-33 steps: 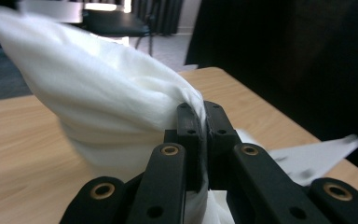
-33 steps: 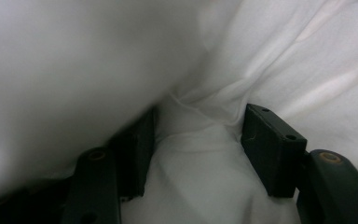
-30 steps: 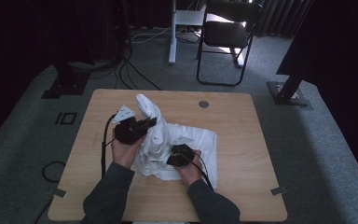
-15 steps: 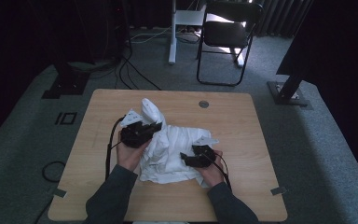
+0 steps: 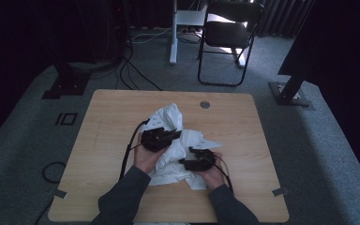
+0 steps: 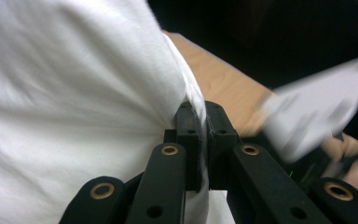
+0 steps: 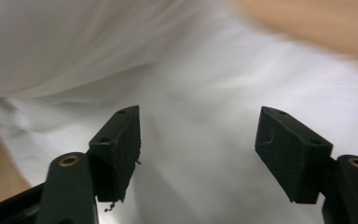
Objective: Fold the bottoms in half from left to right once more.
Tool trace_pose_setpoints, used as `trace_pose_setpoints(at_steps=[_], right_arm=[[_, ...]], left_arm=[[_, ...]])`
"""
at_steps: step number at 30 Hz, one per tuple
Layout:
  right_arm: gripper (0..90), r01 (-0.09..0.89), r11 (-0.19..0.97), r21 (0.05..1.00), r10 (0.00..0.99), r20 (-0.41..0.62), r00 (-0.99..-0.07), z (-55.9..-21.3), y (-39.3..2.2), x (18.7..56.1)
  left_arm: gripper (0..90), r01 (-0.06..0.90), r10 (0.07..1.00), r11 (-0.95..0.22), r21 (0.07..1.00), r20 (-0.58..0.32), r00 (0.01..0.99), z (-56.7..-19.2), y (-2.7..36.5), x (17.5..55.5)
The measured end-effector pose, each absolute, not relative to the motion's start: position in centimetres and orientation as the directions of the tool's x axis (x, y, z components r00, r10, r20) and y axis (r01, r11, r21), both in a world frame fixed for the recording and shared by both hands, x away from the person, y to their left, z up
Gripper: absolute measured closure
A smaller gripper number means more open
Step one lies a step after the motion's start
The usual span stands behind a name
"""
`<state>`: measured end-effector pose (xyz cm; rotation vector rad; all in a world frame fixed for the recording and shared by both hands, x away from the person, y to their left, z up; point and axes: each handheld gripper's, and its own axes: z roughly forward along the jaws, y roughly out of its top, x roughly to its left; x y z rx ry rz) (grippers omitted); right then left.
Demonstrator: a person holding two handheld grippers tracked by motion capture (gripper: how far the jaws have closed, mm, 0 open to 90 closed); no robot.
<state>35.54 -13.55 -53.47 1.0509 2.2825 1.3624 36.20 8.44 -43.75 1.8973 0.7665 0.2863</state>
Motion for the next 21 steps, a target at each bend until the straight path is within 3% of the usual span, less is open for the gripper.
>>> trace_pose_setpoints(at_steps=[3,8,14,15,21], right_arm=[[31.7,0.48,0.187,0.857,0.792,0.157,-0.59,-52.7,-18.7,35.7],[31.7,0.499,0.08,0.863,0.838,0.213,-0.502,-52.5,-22.7,35.8],[31.7,0.476,0.078,0.876,0.83,0.208,-0.518,-51.7,-22.6,35.8],[31.6,0.432,0.086,0.898,0.802,0.195,-0.565,-50.5,-21.3,35.8],[30.3,0.412,0.09,0.907,0.741,0.215,-0.636,-49.3,-18.2,37.1]], left_arm=[[87.1,0.399,0.606,-0.285,0.872,-0.158,0.78,-45.0,7.4,36.3],[86.7,0.461,0.579,-0.303,0.834,-0.223,0.784,-48.4,5.7,36.6],[85.8,0.517,0.572,-0.35,0.781,-0.259,0.778,-51.8,4.6,36.8],[85.5,0.527,0.574,-0.36,0.77,-0.262,0.776,-52.4,4.4,36.9],[84.5,0.537,0.576,-0.354,0.766,-0.273,0.77,-52.4,4.5,37.0]])
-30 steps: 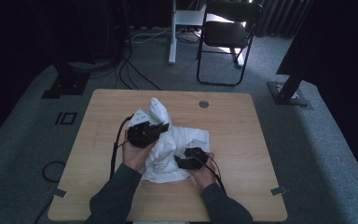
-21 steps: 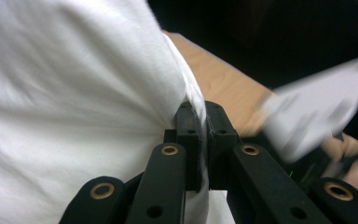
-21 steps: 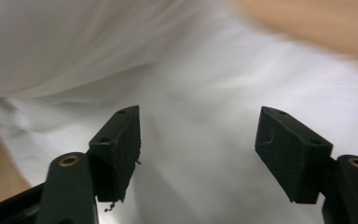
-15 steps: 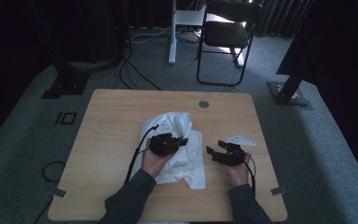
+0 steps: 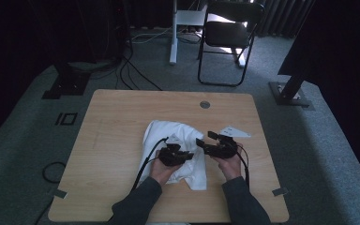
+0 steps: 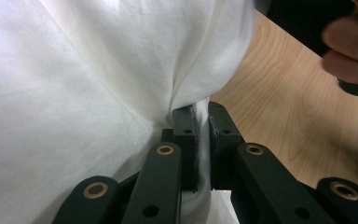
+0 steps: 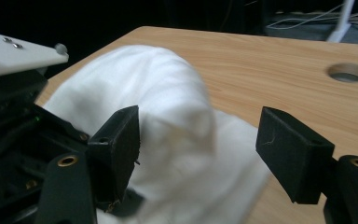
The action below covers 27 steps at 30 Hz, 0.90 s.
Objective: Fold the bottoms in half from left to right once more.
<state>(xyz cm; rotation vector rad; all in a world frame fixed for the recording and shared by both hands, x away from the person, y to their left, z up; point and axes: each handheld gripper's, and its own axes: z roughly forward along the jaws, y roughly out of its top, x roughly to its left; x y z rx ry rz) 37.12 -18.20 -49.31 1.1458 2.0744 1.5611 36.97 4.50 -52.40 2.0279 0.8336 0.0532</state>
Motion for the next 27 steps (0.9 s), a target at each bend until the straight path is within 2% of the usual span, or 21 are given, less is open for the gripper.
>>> trace_pose_setpoints(at_steps=[2,3,4,6,7,9,10,11,13,15,17,19,27], right_arm=[[38.3,0.43,0.104,0.897,0.743,0.218,-0.633,-49.5,-17.4,38.1],[38.3,0.43,0.104,0.897,0.743,0.218,-0.633,-49.5,-17.4,38.1],[64.1,0.46,0.112,0.881,0.738,0.237,-0.632,-50.0,-16.9,39.3],[76.4,0.48,0.14,0.866,0.763,0.215,-0.61,-50.4,-16.6,40.1],[79.3,0.492,0.141,0.859,0.768,0.219,-0.602,-50.5,-16.6,40.5],[80.8,0.499,0.14,0.855,0.775,0.219,-0.593,-50.7,-16.6,40.7],[81.1,0.501,0.142,0.853,0.779,0.217,-0.589,-50.8,-16.6,40.9],[81.4,0.508,0.14,0.85,0.783,0.218,-0.582,-50.9,-16.7,41.2],[81.4,0.512,0.143,0.847,0.786,0.217,-0.579,-51.1,-16.8,41.4],[81.4,0.516,0.141,0.845,0.787,0.22,-0.576,-51.2,-16.9,41.5],[81.3,0.517,0.141,0.844,0.789,0.22,-0.574,-51.2,-16.9,41.6],[81.2,0.518,0.139,0.844,0.789,0.222,-0.573,-51.3,-16.9,41.7],[80.0,0.523,0.155,0.838,0.791,0.211,-0.573,-51.3,-16.7,42.2]], left_arm=[[83.5,0.535,0.576,-0.356,0.766,-0.271,0.771,-52.3,4.5,36.9],[83.0,0.535,0.576,-0.356,0.766,-0.271,0.771,-52.3,4.5,36.9],[81.1,0.535,0.573,-0.35,0.769,-0.276,0.771,-52.1,4.7,36.9],[74.6,0.537,0.561,-0.346,0.77,-0.289,0.776,-51.6,5.0,36.8],[70.2,0.544,0.56,-0.336,0.769,-0.301,0.772,-51.2,5.1,36.7],[65.2,0.543,0.559,-0.336,0.769,-0.301,0.773,-50.8,5.2,36.7],[65.2,0.5,0.567,-0.339,0.797,-0.252,0.785,-49.1,6.0,36.2],[61.0,0.477,0.57,-0.326,0.816,-0.232,0.788,-48.1,6.7,36.1],[59.5,0.433,0.603,-0.283,0.856,-0.192,0.774,-46.2,8.3,36.0],[59.4,0.39,0.665,-0.264,0.882,-0.126,0.736,-44.7,10.1,36.2],[60.6,0.35,0.744,-0.302,0.887,-0.01,0.668,-44.1,11.5,36.7],[62.8,0.365,0.792,-0.346,0.864,0.06,0.608,-44.5,12.6,37.4],[66.4,0.45,0.796,-0.364,0.815,0.022,0.605,-48.8,13.6,38.8]])
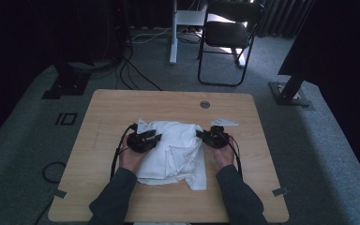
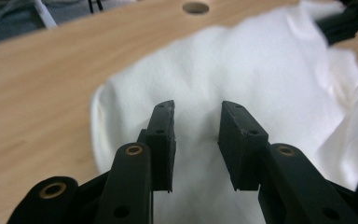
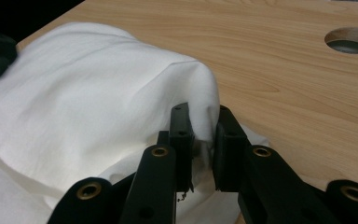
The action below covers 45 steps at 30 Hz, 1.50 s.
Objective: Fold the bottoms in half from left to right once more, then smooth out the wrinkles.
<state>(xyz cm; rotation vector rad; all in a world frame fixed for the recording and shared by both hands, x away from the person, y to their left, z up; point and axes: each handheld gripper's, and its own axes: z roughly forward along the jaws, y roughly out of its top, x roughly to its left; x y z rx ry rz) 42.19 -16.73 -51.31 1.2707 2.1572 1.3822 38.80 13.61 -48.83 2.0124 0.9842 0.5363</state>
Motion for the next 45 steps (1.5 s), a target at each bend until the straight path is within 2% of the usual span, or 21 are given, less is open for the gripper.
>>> trace_pose_setpoints(at_steps=[8,9,13,16,18,20,25,29,33,34,40,42,45], right_arm=[[78.8,0.529,0.172,0.831,0.802,0.194,-0.565,-51.5,-16.8,42.6],[78.4,0.532,0.173,0.829,0.805,0.192,-0.561,-51.6,-16.8,42.7],[76.5,0.537,0.175,0.825,0.808,0.192,-0.558,-51.7,-16.6,42.9],[71.1,0.54,0.176,0.823,0.813,0.188,-0.551,-51.7,-16.6,42.9],[54.7,0.534,0.154,0.831,0.836,0.178,-0.52,-51.0,-16.8,42.5],[48.7,0.51,0.139,0.849,0.845,0.167,-0.508,-50.1,-17.0,42.1],[43.3,0.417,0.18,0.891,0.832,0.088,-0.548,-47.2,-16.2,40.5],[43.7,0.377,0.246,0.893,0.784,0.046,-0.619,-46.2,-14.6,39.5],[44.9,0.38,0.278,0.882,0.764,0.037,-0.645,-46.4,-13.8,39.5],[45.8,0.405,0.321,0.856,0.744,0.036,-0.667,-47.5,-12.5,39.8],[48.4,0.464,0.37,0.805,0.703,0.084,-0.706,-50.1,-11.0,40.0],[54.3,0.467,0.39,0.794,0.692,0.082,-0.717,-50.6,-10.9,39.7],[71.6,0.467,0.415,0.781,0.675,0.08,-0.733,-51.0,-11.4,38.9]], left_arm=[[66.3,0.486,0.797,-0.378,0.788,0.01,0.603,-51.0,13.2,39.6],[66.5,0.502,0.803,-0.354,0.789,-0.019,0.596,-51.6,13.4,39.8],[66.7,0.501,0.808,-0.36,0.787,-0.005,0.589,-52.0,13.2,39.6],[66.7,0.502,0.811,-0.353,0.79,-0.009,0.585,-52.2,13.2,39.6],[66.7,0.507,0.817,-0.346,0.79,-0.012,0.577,-52.2,13.2,39.5],[66.7,0.505,0.818,-0.35,0.789,-0.005,0.575,-52.3,13.1,39.5],[66.8,0.502,0.823,-0.36,0.786,0.014,0.568,-52.3,12.8,39.4],[66.9,0.497,0.824,-0.367,0.786,0.027,0.566,-52.3,12.7,39.4],[67.1,0.491,0.823,-0.383,0.783,0.047,0.566,-52.4,12.6,39.3],[67.2,0.488,0.826,-0.383,0.784,0.055,0.56,-52.5,12.5,39.3],[67.4,0.485,0.826,-0.385,0.785,0.059,0.56,-52.6,12.5,39.2],[67.4,0.485,0.827,-0.385,0.785,0.06,0.559,-52.6,12.5,39.2],[67.4,0.485,0.829,-0.383,0.786,0.06,0.556,-52.7,12.5,39.2]])
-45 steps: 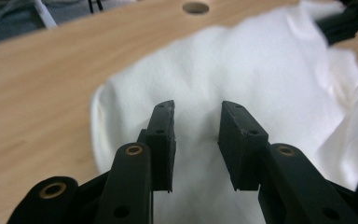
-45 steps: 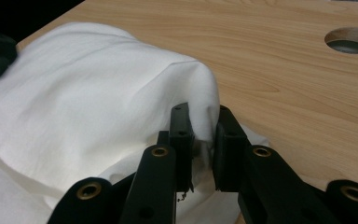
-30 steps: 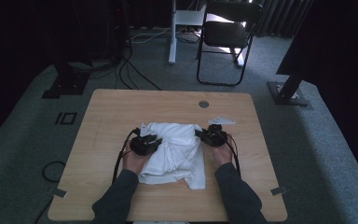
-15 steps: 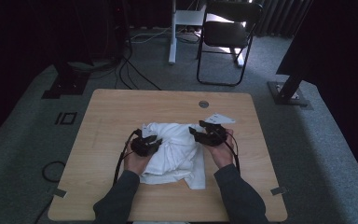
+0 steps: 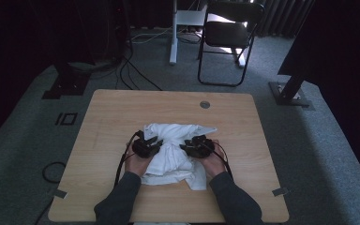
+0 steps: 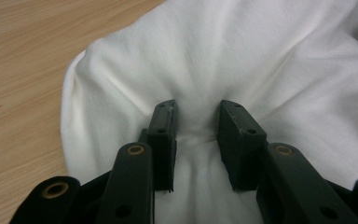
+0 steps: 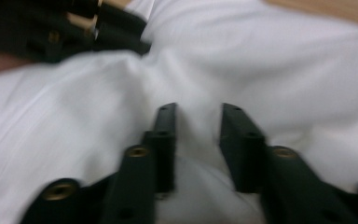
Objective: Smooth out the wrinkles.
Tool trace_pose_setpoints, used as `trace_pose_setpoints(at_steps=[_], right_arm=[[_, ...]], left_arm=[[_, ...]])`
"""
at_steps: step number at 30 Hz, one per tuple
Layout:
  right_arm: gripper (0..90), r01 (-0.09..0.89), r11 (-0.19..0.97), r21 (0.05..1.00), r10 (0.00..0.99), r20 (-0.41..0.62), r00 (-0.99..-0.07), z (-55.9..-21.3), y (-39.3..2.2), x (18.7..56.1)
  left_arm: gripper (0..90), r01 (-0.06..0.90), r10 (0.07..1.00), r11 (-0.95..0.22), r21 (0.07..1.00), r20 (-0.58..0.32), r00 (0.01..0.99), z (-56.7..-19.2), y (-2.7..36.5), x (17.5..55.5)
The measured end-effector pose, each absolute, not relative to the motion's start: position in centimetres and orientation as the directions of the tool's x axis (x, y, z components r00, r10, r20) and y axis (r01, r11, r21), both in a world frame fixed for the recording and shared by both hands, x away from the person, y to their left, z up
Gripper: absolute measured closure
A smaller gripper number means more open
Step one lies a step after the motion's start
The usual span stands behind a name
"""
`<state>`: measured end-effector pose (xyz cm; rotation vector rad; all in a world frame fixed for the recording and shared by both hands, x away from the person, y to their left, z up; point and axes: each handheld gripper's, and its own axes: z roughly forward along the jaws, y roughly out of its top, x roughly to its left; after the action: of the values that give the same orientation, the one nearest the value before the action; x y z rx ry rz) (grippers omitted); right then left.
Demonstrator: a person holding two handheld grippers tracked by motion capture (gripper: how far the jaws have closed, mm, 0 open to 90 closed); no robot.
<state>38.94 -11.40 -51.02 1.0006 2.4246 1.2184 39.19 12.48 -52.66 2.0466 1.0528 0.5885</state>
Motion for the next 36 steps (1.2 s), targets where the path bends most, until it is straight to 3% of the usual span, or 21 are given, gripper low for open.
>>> trace_pose_setpoints(at_steps=[4,17,18,24,28,33,36], right_arm=[[88.5,0.465,0.415,0.782,0.681,0.072,-0.729,-51.3,-12.8,37.8],[88.5,0.472,0.407,0.782,0.672,0.093,-0.735,-51.3,-16.8,34.7],[75.5,0.465,0.394,0.793,0.683,0.086,-0.725,-50.8,-17.0,34.4],[57.9,0.425,0.307,0.852,0.713,0.09,-0.696,-48.1,-16.8,34.6],[54.2,0.4,0.283,0.872,0.699,0.098,-0.708,-46.9,-15.6,34.8],[51.9,0.393,0.33,0.858,0.684,0.069,-0.726,-47.4,-14.0,35.1],[50.9,0.391,0.34,0.856,0.703,0.045,-0.71,-48.0,-13.5,36.3]], left_arm=[[67.4,0.486,0.83,-0.381,0.786,0.06,0.554,-52.7,12.4,39.2],[67.4,0.49,0.833,-0.387,0.781,0.068,0.549,-52.6,12.2,39.2],[67.4,0.489,0.833,-0.391,0.78,0.075,0.548,-52.6,12.2,39.2],[67.5,0.491,0.838,-0.395,0.776,0.086,0.539,-52.5,11.9,39.1],[67.5,0.491,0.839,-0.392,0.778,0.083,0.538,-52.6,11.8,39.2],[67.2,0.489,0.841,-0.388,0.781,0.082,0.535,-52.4,11.8,39.2],[61.4,0.481,0.851,-0.356,0.801,0.066,0.521,-51.7,12.2,39.0]])
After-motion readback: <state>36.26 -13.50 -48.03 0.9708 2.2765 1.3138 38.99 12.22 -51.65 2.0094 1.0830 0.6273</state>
